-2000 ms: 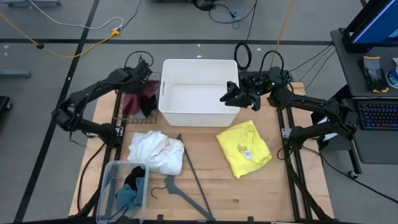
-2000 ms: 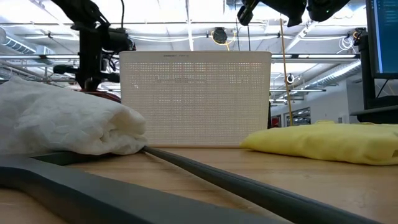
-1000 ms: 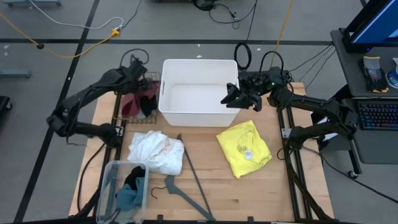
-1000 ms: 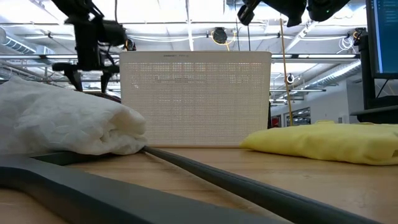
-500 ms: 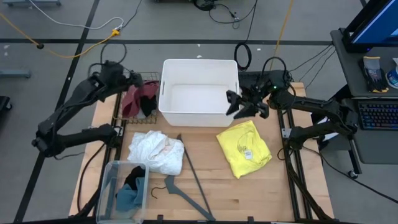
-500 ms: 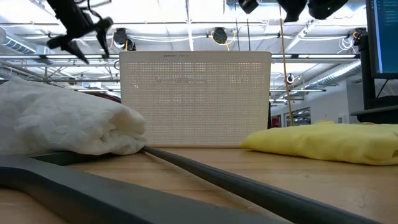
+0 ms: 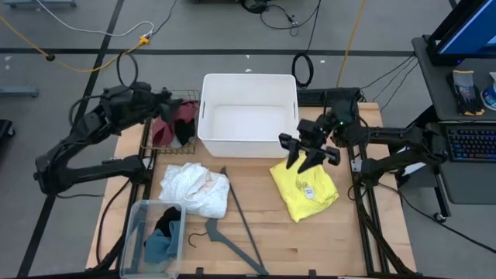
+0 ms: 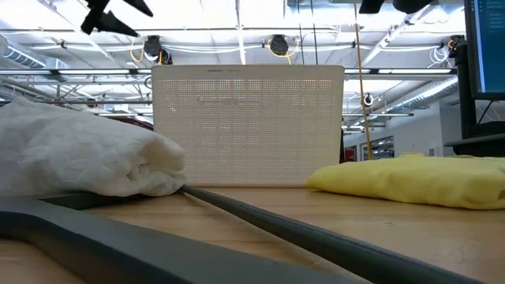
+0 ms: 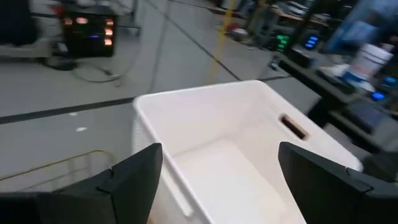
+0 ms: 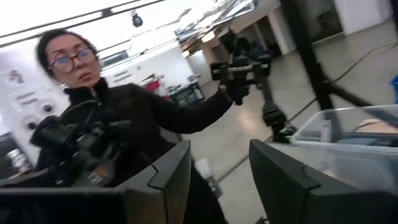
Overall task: Pick & Place Cloths
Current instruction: Put the yellow shirt into the white bin
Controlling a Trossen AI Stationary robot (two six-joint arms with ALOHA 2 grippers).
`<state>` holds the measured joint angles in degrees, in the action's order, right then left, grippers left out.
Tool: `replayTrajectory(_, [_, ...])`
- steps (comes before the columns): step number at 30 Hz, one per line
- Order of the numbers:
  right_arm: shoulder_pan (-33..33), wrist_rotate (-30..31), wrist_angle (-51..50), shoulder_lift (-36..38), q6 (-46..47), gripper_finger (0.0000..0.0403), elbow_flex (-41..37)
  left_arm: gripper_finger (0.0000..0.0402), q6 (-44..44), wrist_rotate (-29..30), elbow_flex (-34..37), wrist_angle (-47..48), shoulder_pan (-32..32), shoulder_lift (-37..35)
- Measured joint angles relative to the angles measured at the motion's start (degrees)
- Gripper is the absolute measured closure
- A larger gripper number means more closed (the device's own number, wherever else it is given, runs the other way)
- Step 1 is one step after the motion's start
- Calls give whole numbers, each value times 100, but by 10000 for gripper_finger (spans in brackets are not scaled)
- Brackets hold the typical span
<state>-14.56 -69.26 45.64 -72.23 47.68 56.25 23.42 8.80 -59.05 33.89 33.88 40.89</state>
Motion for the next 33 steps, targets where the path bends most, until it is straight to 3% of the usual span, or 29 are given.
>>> replayTrajectory(8, [661, -148, -138, 187, 351, 248, 0, 76, 96, 49, 0, -109, -1029, -2])
replayTrajectory(12, [979, -105, -587, 413, 392, 248, 0, 76, 107, 357, 1, -112, -1502, -2])
replayTrajectory(16, [1264, 422, -1511, 668, 86, 248, 0, 76, 105, 647, 0, -109, -1912, -2])
replayTrajectory(21, [1576, 1453, -3461, 1072, -829, 248, 0, 76, 69, 1015, 2, -79, -2359, -2])
replayTrajectory(26, [1874, 3122, -5656, 1452, -1692, 248, 0, 76, -94, 1288, 2, -66, -2741, -5])
replayTrajectory(33, [2347, 5353, -8138, 1620, -1418, 248, 0, 76, -350, 1735, 2, -34, -3186, -9])
